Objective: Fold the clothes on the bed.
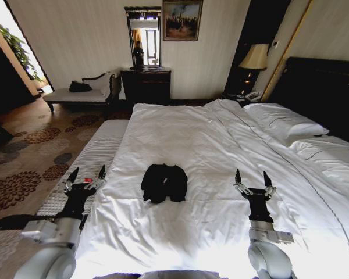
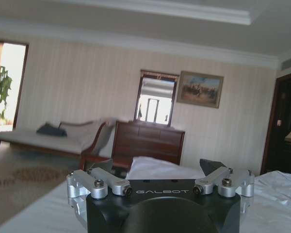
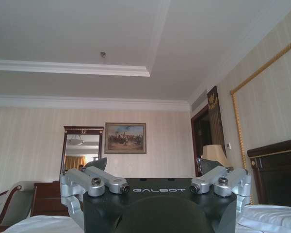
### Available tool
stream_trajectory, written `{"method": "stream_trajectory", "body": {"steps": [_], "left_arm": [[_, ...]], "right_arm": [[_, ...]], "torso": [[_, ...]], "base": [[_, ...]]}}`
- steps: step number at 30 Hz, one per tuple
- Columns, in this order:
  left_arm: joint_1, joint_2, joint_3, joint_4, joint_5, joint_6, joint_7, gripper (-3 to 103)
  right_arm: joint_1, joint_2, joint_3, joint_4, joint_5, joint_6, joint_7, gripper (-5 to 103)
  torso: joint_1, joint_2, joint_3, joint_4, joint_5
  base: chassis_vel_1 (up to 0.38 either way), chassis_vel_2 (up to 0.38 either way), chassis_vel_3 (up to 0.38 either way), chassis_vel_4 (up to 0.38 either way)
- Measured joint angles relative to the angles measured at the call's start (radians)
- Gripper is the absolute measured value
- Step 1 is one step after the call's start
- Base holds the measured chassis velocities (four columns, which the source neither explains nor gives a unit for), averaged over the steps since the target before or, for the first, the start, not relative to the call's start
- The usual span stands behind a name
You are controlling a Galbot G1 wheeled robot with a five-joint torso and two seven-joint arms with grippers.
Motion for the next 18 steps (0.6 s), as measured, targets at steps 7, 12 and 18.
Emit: {"method": "stream_trajectory", "body": {"steps": [7,12,18], "left_arm": [[-0.152,0.046,0.061,0.247,-0.219,0.101,0.029,100],[-0.196,0.035,0.074,0.343,-0.353,0.162,0.091,100],[-0.322,0.001,0.167,0.53,-0.519,0.205,0.13,100]], "right_arm": [[0.063,-0.013,-0.013,-0.041,-0.009,-0.008,0.002,100],[0.107,-0.028,-0.035,-0.086,-0.006,-0.013,0.002,100],[0.129,-0.036,-0.032,-0.146,0.003,-0.012,0.002,100]], "torso": [[0.0,0.0,0.0,-0.0002,0.0003],[0.0,0.0,0.0,0.0006,0.0004],[0.0,0.0,0.0,-0.0002,0.0004]], "base": [[0.0,0.0,0.0,0.0],[0.0,0.0,0.0,0.0],[0.0,0.0,0.0,0.0]]}}
